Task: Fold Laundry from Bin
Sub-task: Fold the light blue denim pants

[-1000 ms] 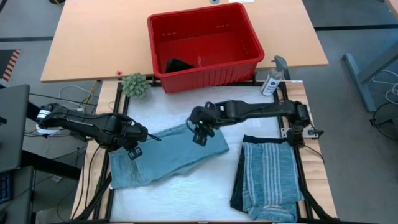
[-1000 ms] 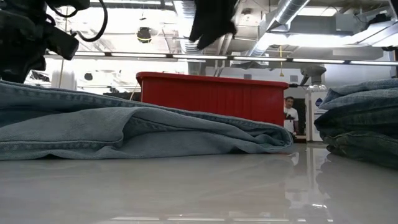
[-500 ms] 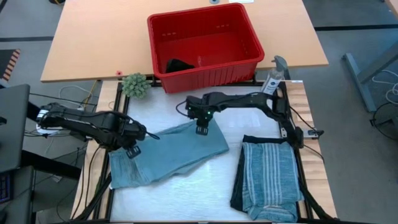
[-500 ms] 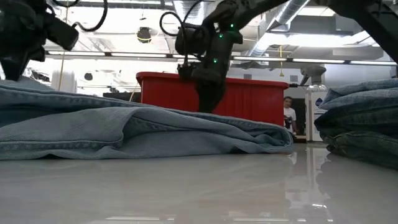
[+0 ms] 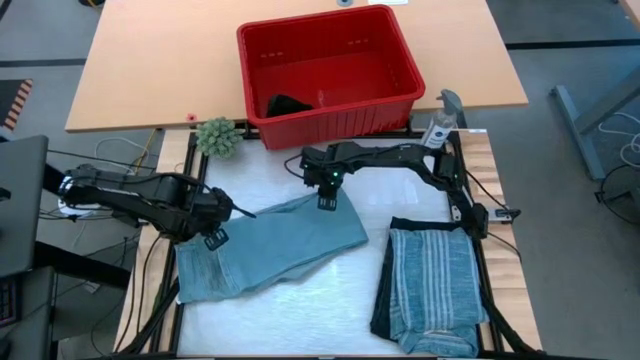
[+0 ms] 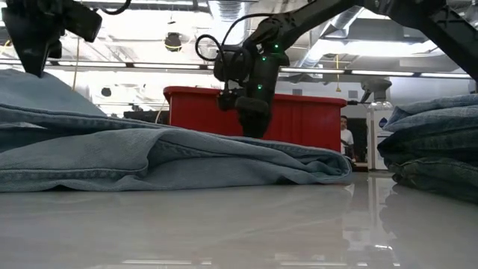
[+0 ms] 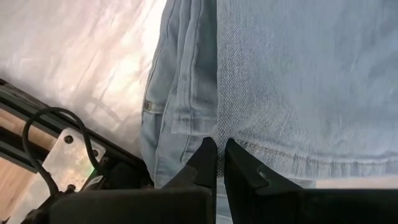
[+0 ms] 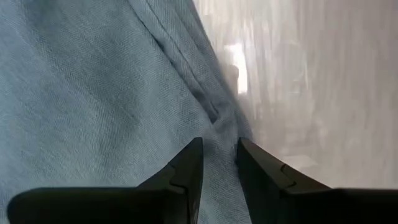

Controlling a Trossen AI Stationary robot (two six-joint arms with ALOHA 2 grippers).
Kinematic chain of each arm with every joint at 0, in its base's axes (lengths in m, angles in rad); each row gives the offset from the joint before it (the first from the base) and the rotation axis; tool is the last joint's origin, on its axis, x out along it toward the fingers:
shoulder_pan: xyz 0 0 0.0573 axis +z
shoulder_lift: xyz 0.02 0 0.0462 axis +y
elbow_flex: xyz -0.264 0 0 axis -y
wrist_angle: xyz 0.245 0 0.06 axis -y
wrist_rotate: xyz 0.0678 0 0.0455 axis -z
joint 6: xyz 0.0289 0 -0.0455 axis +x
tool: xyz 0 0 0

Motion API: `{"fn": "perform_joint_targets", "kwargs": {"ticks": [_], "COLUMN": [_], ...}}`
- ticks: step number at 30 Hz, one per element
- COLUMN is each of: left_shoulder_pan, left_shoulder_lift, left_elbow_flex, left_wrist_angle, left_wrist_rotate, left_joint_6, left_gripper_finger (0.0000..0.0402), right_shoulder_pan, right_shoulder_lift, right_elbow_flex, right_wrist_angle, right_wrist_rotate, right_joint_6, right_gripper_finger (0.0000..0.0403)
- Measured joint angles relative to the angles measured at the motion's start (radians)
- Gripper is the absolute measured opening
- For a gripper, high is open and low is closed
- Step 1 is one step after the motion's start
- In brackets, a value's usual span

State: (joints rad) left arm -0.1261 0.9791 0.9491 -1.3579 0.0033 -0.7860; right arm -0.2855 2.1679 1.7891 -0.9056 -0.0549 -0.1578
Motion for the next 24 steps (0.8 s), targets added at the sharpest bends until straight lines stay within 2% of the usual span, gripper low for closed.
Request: {"fn": "perform_joint_targets", "kwargs": {"ticks": [5, 10, 15, 18, 20, 24], "left_shoulder_pan": [0.000, 0.000, 0.000, 0.000, 0.000, 0.000], "left_shoulder_lift": [0.000, 0.002, 0.003, 0.003, 0.003, 0.003], "left_elbow_flex": [0.010, 0.010, 0.010, 0.010, 0.010, 0.010], "left_wrist_angle": [-0.001, 0.013, 0.014, 0.013, 0.014, 0.029], "left_wrist_rotate": [-0.002, -0.032, -0.041, -0.038, -0.040, -0.045], "left_joint_6": [-0.023, -0.031, -0.031, -0.037, -0.042, -0.058], "left_gripper_finger": [0.0000, 0.0000, 0.0000, 0.0000, 0.0000, 0.0000], "right_shoulder_pan": [-0.012, -0.019, -0.017, -0.015, -0.014, -0.033], "right_shoulder_lift": [-0.016, -0.084, -0.067, -0.066, -0.067, -0.067], "right_elbow_flex": [0.000, 0.004, -0.001, -0.001, 0.000, 0.000], "right_wrist_angle": [0.012, 0.018, -0.022, -0.020, 0.011, 0.064], "right_wrist_rotate": [-0.002, -0.097, -0.156, -0.147, -0.097, -0.071], "right_joint_6": [-0.078, -0.219, -0.407, -0.460, -0.460, -0.470], "right_gripper_finger": [0.0122, 0.0133, 0.0172, 0.0208, 0.0226, 0.0238]}}
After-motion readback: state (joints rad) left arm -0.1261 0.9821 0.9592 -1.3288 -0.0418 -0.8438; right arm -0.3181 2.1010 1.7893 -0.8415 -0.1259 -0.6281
